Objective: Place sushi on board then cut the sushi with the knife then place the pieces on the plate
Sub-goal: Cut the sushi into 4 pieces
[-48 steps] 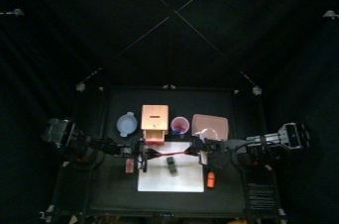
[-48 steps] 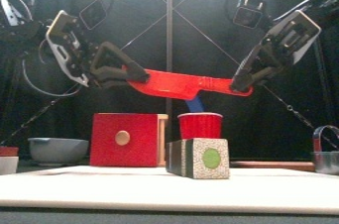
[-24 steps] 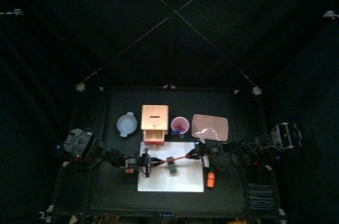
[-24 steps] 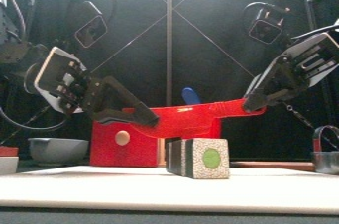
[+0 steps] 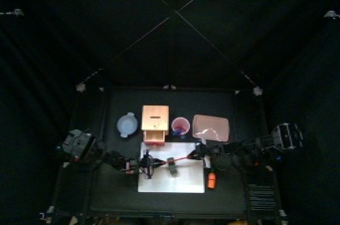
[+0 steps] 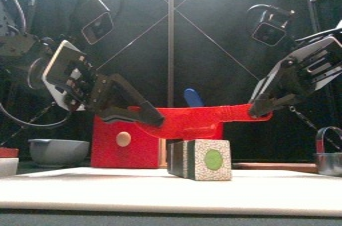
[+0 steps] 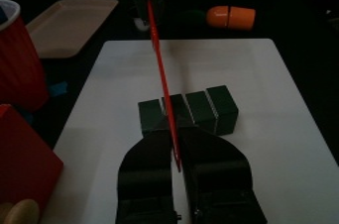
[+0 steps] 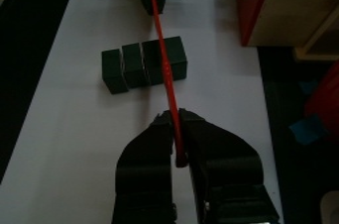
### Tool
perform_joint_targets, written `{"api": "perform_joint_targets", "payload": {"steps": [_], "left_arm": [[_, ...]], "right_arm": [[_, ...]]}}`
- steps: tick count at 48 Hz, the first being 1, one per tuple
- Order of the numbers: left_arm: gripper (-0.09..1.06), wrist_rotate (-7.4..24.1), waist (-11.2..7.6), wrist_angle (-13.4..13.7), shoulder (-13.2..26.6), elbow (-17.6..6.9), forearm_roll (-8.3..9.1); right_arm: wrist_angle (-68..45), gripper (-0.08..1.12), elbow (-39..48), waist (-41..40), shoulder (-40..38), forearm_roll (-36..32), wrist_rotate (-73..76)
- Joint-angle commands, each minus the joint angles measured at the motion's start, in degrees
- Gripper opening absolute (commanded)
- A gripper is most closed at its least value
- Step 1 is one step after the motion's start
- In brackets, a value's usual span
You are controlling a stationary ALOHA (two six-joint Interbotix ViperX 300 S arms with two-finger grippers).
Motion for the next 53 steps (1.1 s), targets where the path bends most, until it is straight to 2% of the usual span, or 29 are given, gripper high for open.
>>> {"api": "perform_joint_targets", "payload": {"steps": [1, 18, 33, 46, 53], "left_arm": [[0.32, 0.3, -0.88, 1.3, -1.8, -2.1, 0.35], [0.32, 0.4, -0.7, 2.1, -1.7, -2.3, 0.35], [0.32, 0.6, -0.62, 2.6, -3.3, -1.6, 0.35], [0.32, 0.6, -0.35, 3.5, -2.4, -1.6, 0.26], [0.32, 0.6, 0.53, 4.4, -1.5, -1.3, 0.26]], "right_arm": [[-0.4, 0.36, -0.6, -0.6, -0.7, 0.6, 0.3], [-0.4, 0.36, -1.1, -2.0, 0.1, 0.0, 0.0], [-0.4, 0.36, -2.4, -4.0, 0.2, -2.0, 0.0], [-0.3, 0.36, -2.1, -4.1, 0.3, -1.9, 0.3], [-0.2, 0.36, -2.0, -3.9, 0.4, -1.8, 0.4]]}}
